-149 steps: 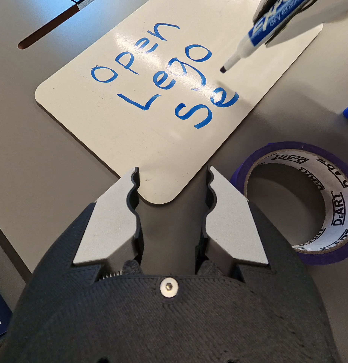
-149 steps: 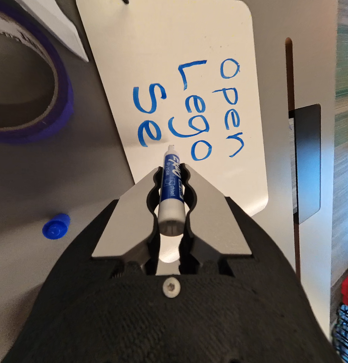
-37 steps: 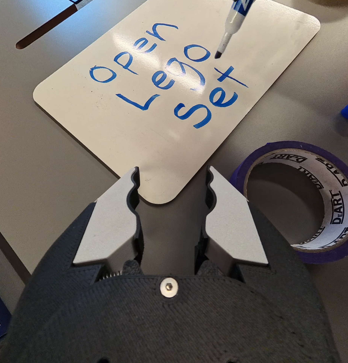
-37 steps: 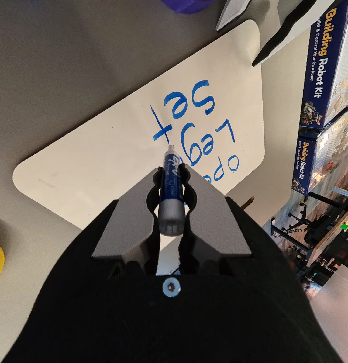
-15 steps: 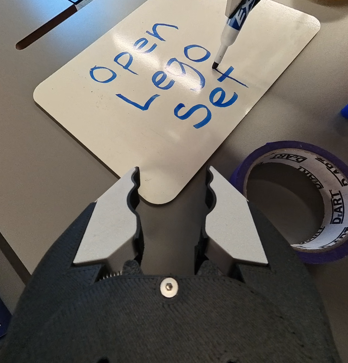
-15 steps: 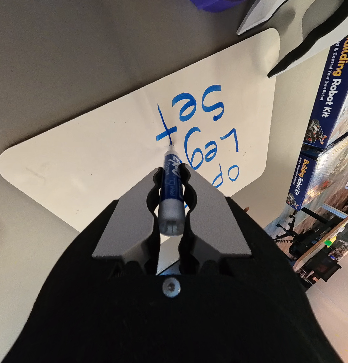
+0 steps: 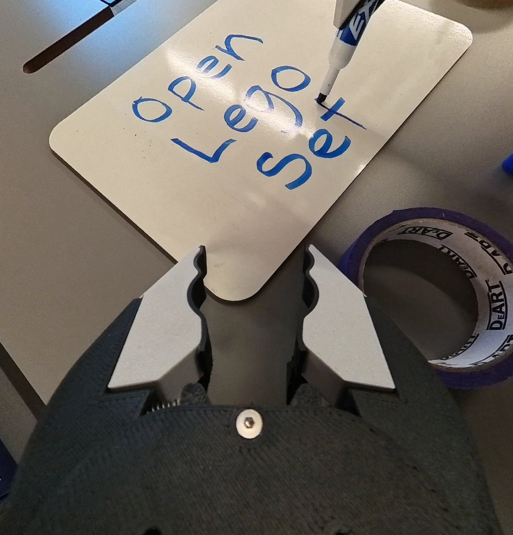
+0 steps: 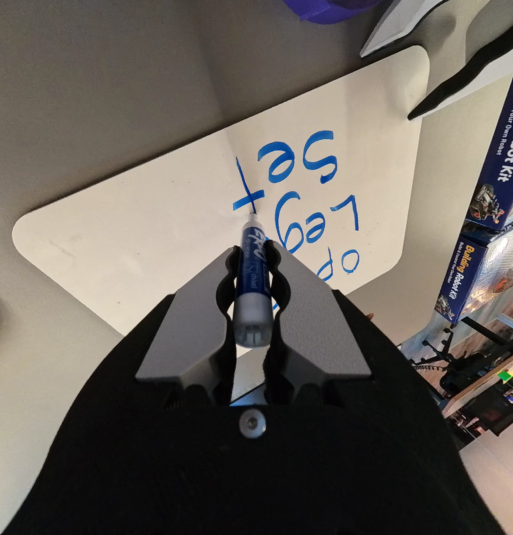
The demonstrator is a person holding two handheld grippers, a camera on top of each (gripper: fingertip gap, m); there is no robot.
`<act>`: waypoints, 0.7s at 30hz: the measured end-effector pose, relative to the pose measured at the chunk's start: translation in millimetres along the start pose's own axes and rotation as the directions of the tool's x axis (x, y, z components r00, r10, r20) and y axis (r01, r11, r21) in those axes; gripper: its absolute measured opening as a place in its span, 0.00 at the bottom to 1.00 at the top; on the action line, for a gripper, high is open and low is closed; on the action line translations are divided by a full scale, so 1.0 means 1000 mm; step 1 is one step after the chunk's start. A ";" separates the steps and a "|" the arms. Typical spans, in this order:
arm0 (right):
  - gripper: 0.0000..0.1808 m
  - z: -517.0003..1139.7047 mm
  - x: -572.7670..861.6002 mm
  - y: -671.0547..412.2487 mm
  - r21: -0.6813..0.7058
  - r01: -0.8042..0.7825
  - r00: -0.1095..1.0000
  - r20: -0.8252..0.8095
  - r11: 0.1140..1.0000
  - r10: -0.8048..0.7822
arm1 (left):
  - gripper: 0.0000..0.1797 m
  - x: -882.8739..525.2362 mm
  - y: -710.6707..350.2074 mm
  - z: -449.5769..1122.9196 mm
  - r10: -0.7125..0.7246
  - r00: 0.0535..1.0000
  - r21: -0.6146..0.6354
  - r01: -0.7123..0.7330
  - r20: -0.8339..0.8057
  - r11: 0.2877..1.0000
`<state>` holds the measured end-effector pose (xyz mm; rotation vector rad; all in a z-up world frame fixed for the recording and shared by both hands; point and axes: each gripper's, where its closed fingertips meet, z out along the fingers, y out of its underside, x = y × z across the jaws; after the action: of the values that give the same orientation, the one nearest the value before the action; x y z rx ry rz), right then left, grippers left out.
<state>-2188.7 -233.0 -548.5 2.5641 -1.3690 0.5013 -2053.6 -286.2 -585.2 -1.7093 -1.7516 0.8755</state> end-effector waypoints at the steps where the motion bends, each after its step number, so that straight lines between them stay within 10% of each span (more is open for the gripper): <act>1: 0.10 0.000 0.000 0.000 -0.004 0.003 1.000 0.002 1.000 -0.003 | 0.37 0.000 0.000 0.000 0.000 1.000 0.000 0.000 0.000 1.000; 21: 0.10 -0.001 -0.001 -0.010 -0.012 0.037 0.999 0.000 0.999 -0.037 | 0.37 0.000 0.000 0.000 -0.001 1.000 0.000 0.001 -0.001 1.000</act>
<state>-2180.9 -226.3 -548.1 2.5746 -1.3179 0.4858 -2053.4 -286.2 -585.2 -1.7086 -1.7516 0.8742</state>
